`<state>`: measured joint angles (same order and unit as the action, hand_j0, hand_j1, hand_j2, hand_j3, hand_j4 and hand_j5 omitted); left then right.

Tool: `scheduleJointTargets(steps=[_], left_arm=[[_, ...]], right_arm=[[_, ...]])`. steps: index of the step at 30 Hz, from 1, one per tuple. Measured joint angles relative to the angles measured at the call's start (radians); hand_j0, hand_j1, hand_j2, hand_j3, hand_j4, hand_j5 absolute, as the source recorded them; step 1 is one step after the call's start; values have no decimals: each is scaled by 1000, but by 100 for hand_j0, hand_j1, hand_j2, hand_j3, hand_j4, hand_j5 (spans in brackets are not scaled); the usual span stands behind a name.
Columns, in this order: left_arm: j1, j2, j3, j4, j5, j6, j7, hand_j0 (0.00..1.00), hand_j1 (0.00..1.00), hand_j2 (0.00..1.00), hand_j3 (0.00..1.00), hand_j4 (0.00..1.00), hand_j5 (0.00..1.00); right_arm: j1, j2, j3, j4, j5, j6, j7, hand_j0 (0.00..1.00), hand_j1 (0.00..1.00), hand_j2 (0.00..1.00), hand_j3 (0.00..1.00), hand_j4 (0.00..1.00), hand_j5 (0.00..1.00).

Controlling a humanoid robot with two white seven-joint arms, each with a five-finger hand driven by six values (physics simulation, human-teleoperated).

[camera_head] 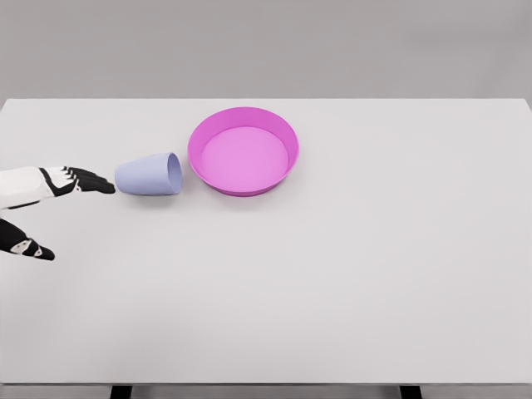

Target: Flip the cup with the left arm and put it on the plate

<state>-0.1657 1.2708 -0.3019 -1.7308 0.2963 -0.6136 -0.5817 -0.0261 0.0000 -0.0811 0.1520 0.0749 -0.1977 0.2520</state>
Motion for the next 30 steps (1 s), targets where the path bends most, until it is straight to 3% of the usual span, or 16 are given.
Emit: scheduleJointTargets(steps=[12, 13, 15, 17, 20, 25, 30], left_arm=[[-23, -1, -4, -28, -1, 0, 0, 100, 100, 100, 100, 100, 100], [-60, -2, -15, -27, -9, -2, 0, 100, 100, 100, 100, 100, 100], [-230, -13, -102, -24, -10, -1, 0, 100, 100, 100, 100, 100, 100], [-424, -46, -237, 3, -10, 0, 0, 100, 100, 100, 100, 100, 100], [-621, -104, -458, 91, -3, 2, 0, 100, 100, 100, 100, 100, 100], [-756, -148, -734, 237, 37, 1, 0, 100, 100, 100, 100, 100, 100], [-808, -172, -827, 323, 102, 0, 0, 100, 100, 100, 100, 100, 100]], right_arm=[[0, 0, 0, 1, 0, 0, 2, 100, 100, 100, 100, 100, 100], [0, 0, 0, 1, 0, 0, 2, 100, 100, 100, 100, 100, 100], [0, 0, 1, 1, 0, 0, 2, 100, 100, 100, 100, 100, 100], [0, 0, 1, 1, 1, 0, 2, 100, 100, 100, 100, 100, 100], [0, 0, 1, 1, 0, 0, 2, 100, 100, 100, 100, 100, 100], [0, 0, 1, 1, 0, 0, 2, 100, 100, 100, 100, 100, 100], [0, 0, 1, 1, 0, 0, 2, 100, 100, 100, 100, 100, 100]])
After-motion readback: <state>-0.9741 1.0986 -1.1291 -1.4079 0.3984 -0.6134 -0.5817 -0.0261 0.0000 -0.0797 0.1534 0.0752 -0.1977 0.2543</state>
